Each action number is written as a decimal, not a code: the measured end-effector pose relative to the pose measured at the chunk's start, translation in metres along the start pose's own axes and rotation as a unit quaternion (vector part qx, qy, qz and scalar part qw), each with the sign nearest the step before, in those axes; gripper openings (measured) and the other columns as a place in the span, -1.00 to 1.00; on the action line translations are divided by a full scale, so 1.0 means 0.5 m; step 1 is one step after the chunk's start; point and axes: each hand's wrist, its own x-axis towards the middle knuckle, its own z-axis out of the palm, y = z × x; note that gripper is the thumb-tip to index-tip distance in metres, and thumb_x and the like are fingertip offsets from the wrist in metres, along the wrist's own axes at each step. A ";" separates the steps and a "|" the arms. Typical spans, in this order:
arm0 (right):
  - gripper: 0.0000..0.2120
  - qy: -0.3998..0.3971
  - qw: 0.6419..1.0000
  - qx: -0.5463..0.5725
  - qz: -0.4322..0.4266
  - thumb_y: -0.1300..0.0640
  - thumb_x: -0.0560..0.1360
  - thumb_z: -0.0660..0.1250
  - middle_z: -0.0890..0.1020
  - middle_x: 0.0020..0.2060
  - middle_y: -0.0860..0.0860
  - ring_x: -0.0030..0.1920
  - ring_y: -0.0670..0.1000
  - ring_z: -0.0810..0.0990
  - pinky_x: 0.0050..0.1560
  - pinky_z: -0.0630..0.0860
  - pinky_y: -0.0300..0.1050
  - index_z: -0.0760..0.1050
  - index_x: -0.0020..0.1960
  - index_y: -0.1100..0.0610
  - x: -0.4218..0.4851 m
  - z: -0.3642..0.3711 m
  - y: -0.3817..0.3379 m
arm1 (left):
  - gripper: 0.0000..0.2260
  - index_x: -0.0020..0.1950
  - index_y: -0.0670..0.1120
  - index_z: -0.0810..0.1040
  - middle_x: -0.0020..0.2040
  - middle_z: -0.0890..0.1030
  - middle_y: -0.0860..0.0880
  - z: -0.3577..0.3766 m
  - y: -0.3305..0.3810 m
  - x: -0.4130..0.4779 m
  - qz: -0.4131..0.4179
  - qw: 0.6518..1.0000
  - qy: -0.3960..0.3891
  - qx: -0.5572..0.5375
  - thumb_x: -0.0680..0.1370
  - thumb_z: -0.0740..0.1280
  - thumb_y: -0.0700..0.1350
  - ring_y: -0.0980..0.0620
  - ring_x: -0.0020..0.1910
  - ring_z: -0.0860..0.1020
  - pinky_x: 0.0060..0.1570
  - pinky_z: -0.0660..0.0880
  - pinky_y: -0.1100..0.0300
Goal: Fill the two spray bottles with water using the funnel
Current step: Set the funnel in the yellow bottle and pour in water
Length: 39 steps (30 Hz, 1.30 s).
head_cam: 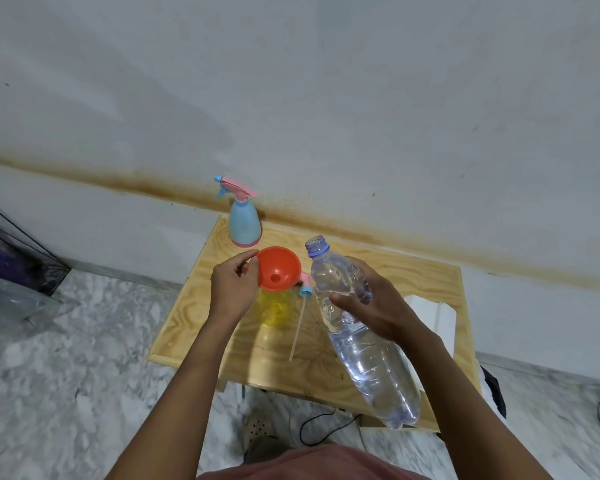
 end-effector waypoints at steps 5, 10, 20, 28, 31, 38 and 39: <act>-0.37 -0.024 0.999 -0.016 0.017 -0.27 0.41 0.41 0.65 0.12 -0.16 0.02 -0.19 0.67 -0.09 0.61 -0.23 0.35 0.42 -0.13 0.008 0.009 0.010 | -0.75 0.27 -0.10 0.62 -0.03 0.66 -0.01 0.000 -0.002 0.000 -0.001 1.000 -0.006 -0.005 0.62 0.30 -0.12 0.03 -0.01 0.60 0.09 0.60 0.06; -0.44 -0.054 0.998 -0.018 0.025 -0.25 0.44 0.40 0.66 0.09 -0.14 -0.01 -0.14 0.69 -0.11 0.67 -0.10 0.37 0.39 -0.18 0.014 0.011 0.017 | -0.75 0.27 -0.11 0.62 0.03 0.68 -0.05 -0.001 -0.003 0.000 -0.001 1.000 -0.004 -0.009 0.62 0.30 -0.13 0.02 0.02 0.61 0.13 0.59 0.05; -0.52 -0.100 0.994 -0.034 0.033 -0.18 0.50 0.39 0.67 0.03 -0.11 -0.07 -0.11 0.69 -0.08 0.66 -0.05 0.40 0.38 -0.14 0.026 0.007 0.016 | -0.76 0.26 -0.10 0.63 -0.04 0.66 0.04 0.001 -0.003 0.002 -0.003 1.000 -0.005 -0.015 0.62 0.31 -0.13 0.08 -0.03 0.61 0.13 0.59 0.06; -0.66 -0.120 0.991 -0.048 0.036 -0.17 0.52 0.37 0.68 0.04 -0.11 -0.04 -0.14 0.68 0.06 0.62 -0.02 0.46 0.26 -0.17 0.030 0.003 0.000 | -0.77 0.25 -0.11 0.63 -0.09 0.64 0.01 0.003 -0.002 0.003 0.000 1.000 -0.002 -0.014 0.62 0.31 -0.13 0.11 -0.09 0.58 0.06 0.57 0.18; -0.60 -0.131 0.989 -0.057 0.038 -0.20 0.51 0.36 0.68 0.08 -0.10 0.02 -0.11 0.68 0.13 0.60 0.03 0.47 0.30 -0.11 0.031 0.004 -0.002 | -0.77 0.24 -0.10 0.64 -0.10 0.65 0.01 0.003 -0.004 0.003 -0.002 1.000 -0.002 -0.012 0.62 0.31 -0.13 0.11 -0.10 0.58 0.00 0.56 0.22; -0.70 -0.149 0.987 -0.044 0.050 -0.17 0.51 0.38 0.70 -0.06 -0.13 -0.09 -0.11 0.69 -0.02 0.56 -0.13 0.50 0.23 -0.18 0.033 0.002 -0.006 | -0.76 0.25 -0.11 0.63 -0.05 0.65 0.00 0.001 -0.003 0.002 0.004 1.000 -0.001 -0.009 0.62 0.31 -0.13 0.12 -0.08 0.58 0.07 0.59 0.12; -0.73 -0.148 0.987 -0.042 0.053 -0.16 0.51 0.38 0.70 -0.10 -0.17 -0.12 -0.13 0.68 -0.06 0.53 -0.17 0.50 0.20 -0.21 0.033 0.001 -0.008 | -0.76 0.25 -0.11 0.63 -0.04 0.66 0.00 0.001 -0.003 0.001 0.004 1.000 -0.001 -0.011 0.62 0.31 -0.13 0.12 -0.08 0.59 0.06 0.59 0.13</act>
